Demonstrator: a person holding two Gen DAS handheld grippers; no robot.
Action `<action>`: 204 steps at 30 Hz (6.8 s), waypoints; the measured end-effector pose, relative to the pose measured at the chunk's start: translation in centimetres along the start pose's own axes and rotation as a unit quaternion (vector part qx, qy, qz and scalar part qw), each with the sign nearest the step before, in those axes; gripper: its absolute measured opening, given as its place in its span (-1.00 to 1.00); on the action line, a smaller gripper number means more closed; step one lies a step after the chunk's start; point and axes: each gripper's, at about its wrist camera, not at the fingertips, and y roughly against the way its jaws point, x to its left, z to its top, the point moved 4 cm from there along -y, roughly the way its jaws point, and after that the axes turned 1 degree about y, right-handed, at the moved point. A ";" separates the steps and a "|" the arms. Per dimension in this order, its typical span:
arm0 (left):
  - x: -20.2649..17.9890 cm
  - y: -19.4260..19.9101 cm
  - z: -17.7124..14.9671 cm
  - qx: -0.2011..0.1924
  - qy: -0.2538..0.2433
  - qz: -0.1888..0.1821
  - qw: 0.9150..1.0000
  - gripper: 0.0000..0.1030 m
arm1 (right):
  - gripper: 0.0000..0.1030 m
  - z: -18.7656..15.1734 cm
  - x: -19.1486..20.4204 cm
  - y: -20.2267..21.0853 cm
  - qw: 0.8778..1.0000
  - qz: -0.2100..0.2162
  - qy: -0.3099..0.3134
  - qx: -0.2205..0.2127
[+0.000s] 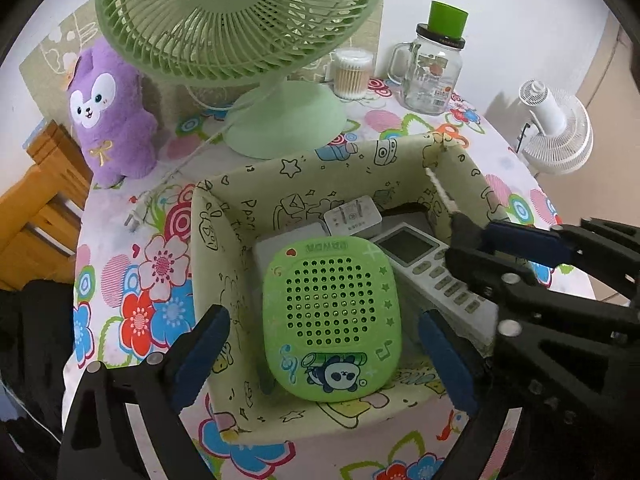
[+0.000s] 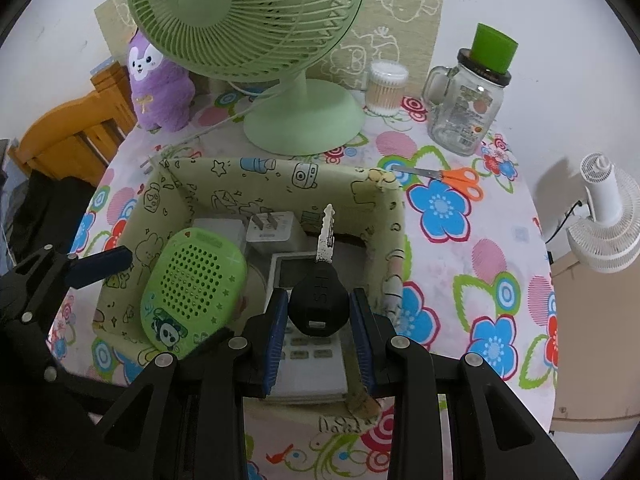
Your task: Organize rigid objects
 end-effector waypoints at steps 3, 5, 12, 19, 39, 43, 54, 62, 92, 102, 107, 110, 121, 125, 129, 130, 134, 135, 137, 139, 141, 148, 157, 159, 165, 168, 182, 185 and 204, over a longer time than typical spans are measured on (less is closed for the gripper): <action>-0.1 0.1 -0.1 0.001 -0.004 0.004 1.000 0.87 | -0.34 0.1 0.0 -0.7 1.000 -0.001 -0.003 0.007; -0.1 0.0 -0.1 0.001 -0.004 0.006 1.000 0.87 | -0.34 0.1 -0.2 -1.0 1.000 -0.002 -0.006 0.010; -0.1 -0.5 0.0 0.010 0.000 0.008 1.000 0.88 | -0.32 0.2 -0.4 -1.9 1.000 -0.002 -0.007 0.012; -0.3 -0.1 -0.1 0.014 0.002 0.007 1.000 0.88 | 0.20 0.4 -0.1 -0.9 1.000 -0.002 -0.002 -0.006; 0.1 4.9 -1.7 -0.027 0.013 0.000 1.000 0.99 | 0.60 -1.9 -0.3 4.1 0.998 0.003 -0.066 -0.024; 0.2 5.9 -2.3 -0.033 0.015 -0.006 0.999 0.99 | 0.64 -2.7 -0.3 5.2 0.997 -0.005 -0.073 -0.030; 0.3 8.5 -4.4 -0.045 -0.003 -0.021 0.999 0.99 | 0.68 -5.5 0.0 8.3 0.992 -0.035 -0.108 -0.047; 0.9 11.1 -5.6 -0.064 -0.001 -0.014 0.998 1.00 | 0.72 -7.0 0.0 10.7 0.990 -0.039 -0.118 -0.059; -2.2 20.7 -12.8 -0.110 0.071 0.039 0.991 1.00 | 0.81 -13.2 1.0 20.6 0.991 -0.047 -0.045 -0.117; -4.4 24.4 -13.8 -0.136 0.060 0.049 0.988 1.00 | 0.81 -15.3 0.1 24.8 0.986 -0.060 -0.065 -0.142; -5.2 25.3 -14.6 -0.145 0.063 0.043 0.987 1.00 | 0.81 -16.1 -0.1 26.3 0.985 -0.073 -0.058 -0.146; -5.4 25.5 -14.9 -0.148 0.071 0.040 0.986 1.00 | 0.81 -16.3 -0.2 26.5 0.985 -0.072 -0.058 -0.147; -5.3 26.4 -14.8 -0.155 0.087 0.049 0.983 1.00 | 0.81 -17.0 -0.8 26.9 0.984 -0.045 -0.085 -0.151; -5.3 26.8 -14.6 -0.162 0.086 0.053 0.982 1.00 | 0.81 -16.8 -0.8 27.3 0.982 -0.046 -0.085 -0.161; -5.4 27.1 -14.5 -0.167 0.083 0.054 0.981 1.00 | 0.81 -16.7 -0.8 27.5 0.981 -0.048 -0.086 -0.165; -5.5 27.1 -14.5 -0.167 0.083 0.054 0.981 1.00 | 0.81 -16.7 -0.7 27.5 0.981 -0.049 -0.087 -0.165; -5.5 27.3 -14.5 -0.170 0.082 0.059 0.980 1.00 | 0.81 -16.7 -0.7 27.6 0.981 -0.050 -0.087 -0.167; -5.5 27.4 -14.6 -0.172 0.080 0.064 0.980 1.00 | 0.81 -16.7 -0.7 27.6 0.981 -0.049 -0.087 -0.166; -5.7 27.7 -14.7 -0.178 0.076 0.072 0.979 1.00 | 0.81 -16.7 -0.7 27.8 0.981 -0.049 -0.086 -0.167; -5.7 27.8 -14.8 -0.178 0.075 0.077 0.978 1.00 | 0.81 -16.7 -0.6 27.7 0.981 -0.050 -0.086 -0.166; -5.7 27.8 -14.9 -0.178 0.077 0.077 0.978 1.00 | 0.81 -16.8 -0.5 27.8 0.981 -0.052 -0.085 -0.165; -5.5 27.6 -14.8 -0.173 0.084 0.071 0.979 1.00 | 0.81 -16.8 -0.4 27.8 0.981 -0.052 -0.085 -0.166; -5.4 27.4 -14.6 -0.169 0.081 0.074 0.979 1.00 | 0.81 -16.8 -0.3 27.7 0.982 -0.049 -0.087 -0.161; -5.5 27.4 -14.5 -0.170 0.079 0.078 0.979 1.00 | 0.81 -16.8 -0.3 27.6 0.982 -0.050 -0.086 -0.161; -5.5 27.2 -14.4 -0.168 0.078 0.079 0.979 1.00 | 0.81 -16.7 -0.4 27.3 0.982 -0.053 -0.085 -0.159; -5.5 27.1 -14.4 -0.168 0.078 0.079 0.979 1.00 | 0.81 -16.5 -0.4 27.2 0.982 -0.054 -0.084 -0.158; -5.2 26.8 -14.5 -0.168 0.079 0.083 0.979 1.00 | 0.81 -16.4 -0.6 26.7 0.983 -0.054 -0.084 -0.154; -5.1 26.7 -14.6 -0.168 0.078 0.085 0.979 1.00 | 0.81 -16.4 -0.5 26.6 0.984 -0.052 -0.081 -0.151; -5.2 26.8 -14.6 -0.169 0.076 0.082 0.979 1.00 | 0.81 -16.3 -0.7 26.5 0.984 -0.050 -0.082 -0.152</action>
